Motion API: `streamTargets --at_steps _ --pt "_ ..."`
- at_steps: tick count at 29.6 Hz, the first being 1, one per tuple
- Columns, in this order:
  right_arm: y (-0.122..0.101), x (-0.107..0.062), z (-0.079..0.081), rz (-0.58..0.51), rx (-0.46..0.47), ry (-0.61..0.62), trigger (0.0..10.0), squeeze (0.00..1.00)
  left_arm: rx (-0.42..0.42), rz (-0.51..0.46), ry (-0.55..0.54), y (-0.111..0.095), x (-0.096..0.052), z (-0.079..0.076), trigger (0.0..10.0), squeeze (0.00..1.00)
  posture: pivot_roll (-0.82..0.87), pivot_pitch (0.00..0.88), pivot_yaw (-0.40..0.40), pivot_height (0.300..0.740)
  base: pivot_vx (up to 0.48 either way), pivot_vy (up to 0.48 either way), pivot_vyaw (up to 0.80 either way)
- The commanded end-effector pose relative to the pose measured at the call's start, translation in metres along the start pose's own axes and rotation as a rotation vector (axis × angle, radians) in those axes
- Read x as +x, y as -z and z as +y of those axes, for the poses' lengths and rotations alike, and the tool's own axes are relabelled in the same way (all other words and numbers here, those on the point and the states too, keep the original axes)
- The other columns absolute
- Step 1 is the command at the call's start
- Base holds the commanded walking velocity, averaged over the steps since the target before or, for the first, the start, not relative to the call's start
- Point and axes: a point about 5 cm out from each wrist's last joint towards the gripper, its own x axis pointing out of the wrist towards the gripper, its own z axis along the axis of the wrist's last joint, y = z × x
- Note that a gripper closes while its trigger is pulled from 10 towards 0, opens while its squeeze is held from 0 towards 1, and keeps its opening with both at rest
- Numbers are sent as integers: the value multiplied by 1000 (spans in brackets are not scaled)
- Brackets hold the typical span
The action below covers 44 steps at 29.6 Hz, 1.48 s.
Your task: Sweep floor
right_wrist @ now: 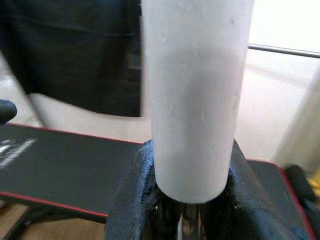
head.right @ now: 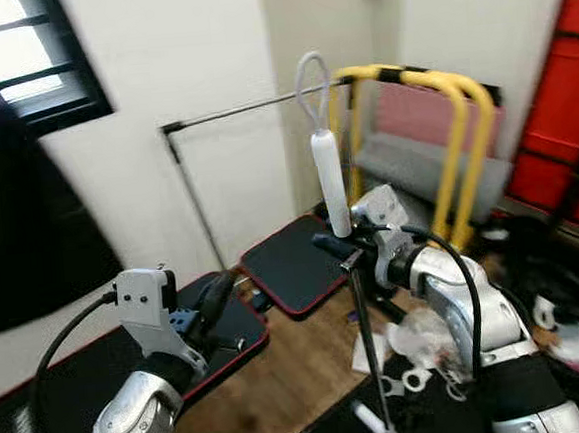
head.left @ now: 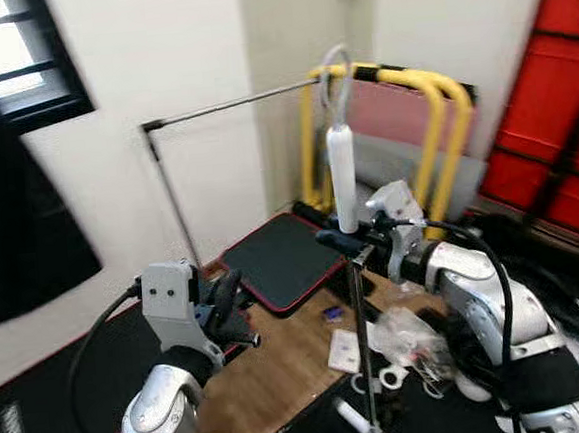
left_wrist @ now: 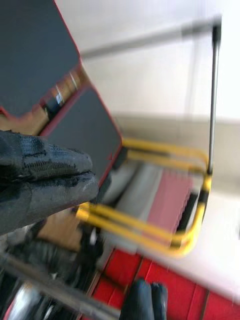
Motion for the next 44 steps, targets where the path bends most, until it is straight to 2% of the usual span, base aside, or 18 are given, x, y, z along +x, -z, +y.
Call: streamTargets --at_steps 1,13,18,26,31,35,38,40,44 --pt "-10 3 3 -42 -13 -27 10000 0 8 22 -23 3 -1 4 10000 0 -75 0 -65 740 0 0 775" --pt "-5 4 -3 -9 -16 18 10000 0 35 3 -15 -1 -1 6 10000 0 -72 0 -65 740 0 0 775" --pt "-3 6 3 -1 -51 -15 10000 0 36 -2 -1 -1 -1 4 10000 0 -73 0 -67 740 274 0 0" --pt "-1 5 6 10 -30 -49 10000 0 33 1 8 0 -2 3 10000 0 -69 0 -70 740 317 0 794" --pt "-3 5 5 -2 -31 -37 10000 0 29 2 16 1 -2 1 10000 0 -72 0 -70 740 319 0 0" --pt "-3 4 2 8 -54 -15 10000 0 27 3 18 1 -2 0 10000 0 -73 0 -70 740 315 0 0" --pt "2 2 -6 40 -65 38 10000 0 17 12 19 3 -2 -1 10000 0 -71 0 -70 740 0 0 0" --pt "9 -2 -18 100 -66 115 10000 0 17 17 24 3 -2 -2 10000 0 -70 0 -69 740 0 0 0" --pt "12 -6 -27 138 -75 167 10000 0 19 19 27 3 -3 -3 10000 0 -71 0 -69 740 0 0 0"
